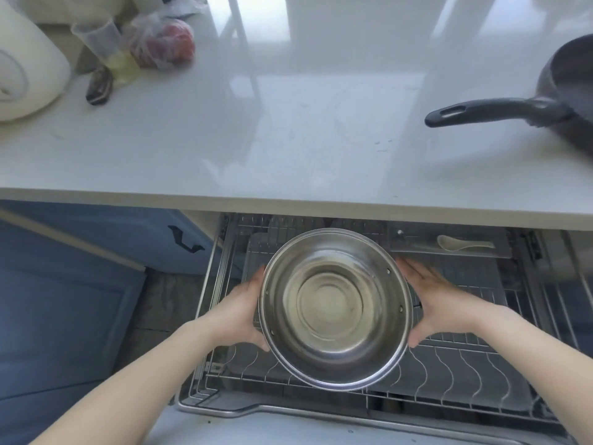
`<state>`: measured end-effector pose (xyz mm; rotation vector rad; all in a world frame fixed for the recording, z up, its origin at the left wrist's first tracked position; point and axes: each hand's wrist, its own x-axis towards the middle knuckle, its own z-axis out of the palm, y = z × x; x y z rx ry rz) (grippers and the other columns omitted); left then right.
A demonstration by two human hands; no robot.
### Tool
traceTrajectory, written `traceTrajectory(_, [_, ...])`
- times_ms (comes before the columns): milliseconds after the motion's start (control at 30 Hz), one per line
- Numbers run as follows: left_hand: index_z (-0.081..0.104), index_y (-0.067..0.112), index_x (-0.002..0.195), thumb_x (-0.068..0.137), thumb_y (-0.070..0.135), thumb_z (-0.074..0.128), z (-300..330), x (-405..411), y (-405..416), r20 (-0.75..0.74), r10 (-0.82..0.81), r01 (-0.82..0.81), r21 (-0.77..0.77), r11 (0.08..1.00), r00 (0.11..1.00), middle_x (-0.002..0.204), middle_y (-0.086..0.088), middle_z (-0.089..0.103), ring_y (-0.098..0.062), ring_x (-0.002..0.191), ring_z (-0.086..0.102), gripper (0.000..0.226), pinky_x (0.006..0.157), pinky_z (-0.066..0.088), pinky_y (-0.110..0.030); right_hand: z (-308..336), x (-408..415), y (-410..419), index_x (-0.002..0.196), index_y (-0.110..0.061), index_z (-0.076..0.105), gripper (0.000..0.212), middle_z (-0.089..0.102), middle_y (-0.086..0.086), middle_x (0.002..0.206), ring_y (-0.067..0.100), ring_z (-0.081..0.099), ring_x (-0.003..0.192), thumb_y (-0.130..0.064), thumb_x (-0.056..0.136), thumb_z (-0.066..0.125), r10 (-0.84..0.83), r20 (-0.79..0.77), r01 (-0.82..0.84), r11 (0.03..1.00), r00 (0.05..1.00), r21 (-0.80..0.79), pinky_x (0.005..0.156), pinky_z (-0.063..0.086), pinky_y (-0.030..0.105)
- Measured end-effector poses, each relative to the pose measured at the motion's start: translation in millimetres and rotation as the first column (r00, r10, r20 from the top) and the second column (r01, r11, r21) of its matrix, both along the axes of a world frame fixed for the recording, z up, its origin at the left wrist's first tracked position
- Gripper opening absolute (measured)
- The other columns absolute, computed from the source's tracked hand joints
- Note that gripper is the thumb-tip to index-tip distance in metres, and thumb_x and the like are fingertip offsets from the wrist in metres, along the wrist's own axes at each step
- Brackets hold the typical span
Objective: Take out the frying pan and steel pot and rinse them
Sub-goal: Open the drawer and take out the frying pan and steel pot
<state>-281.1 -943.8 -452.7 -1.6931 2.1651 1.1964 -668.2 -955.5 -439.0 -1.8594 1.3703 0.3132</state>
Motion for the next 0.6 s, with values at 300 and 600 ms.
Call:
traceTrajectory(300, [-0.012, 0.052, 0.144, 0.049, 0.052, 0.092, 98.5, -14.7, 6.4, -0.185, -0.079, 0.081, 0.003, 0.997, 0.980, 0.150, 0.030, 0.012, 0.009, 0.137, 0.016, 0.141, 0.115, 0.018, -0.020, 113.2, -32.5, 32.1, 0.142, -0.045, -0.023, 0.148, -0.006, -0.023, 0.153, 0.014, 0.003, 0.144, -0.080, 0.040, 0.078, 0.026, 0.002, -0.025, 0.989, 1.000, -0.146, 0.118, 0.010, 0.031])
traceTrajectory(600, [-0.019, 0.046, 0.147, 0.048, 0.066, 0.086, 171.6, 20.6, 30.4, -0.140, -0.102, 0.099, -0.026, 0.995, 0.985, 0.157, 0.023, 0.009, 0.000, 0.144, 0.011, 0.146, 0.119, 0.019, -0.030, 169.3, -4.1, 73.8, 0.145, -0.051, -0.018, 0.145, -0.006, -0.033, 0.147, 0.011, -0.002, 0.145, -0.075, 0.042, 0.081, -0.067, 0.124, 0.079, 0.993, 0.990, -0.093, 0.121, 0.010, 0.039])
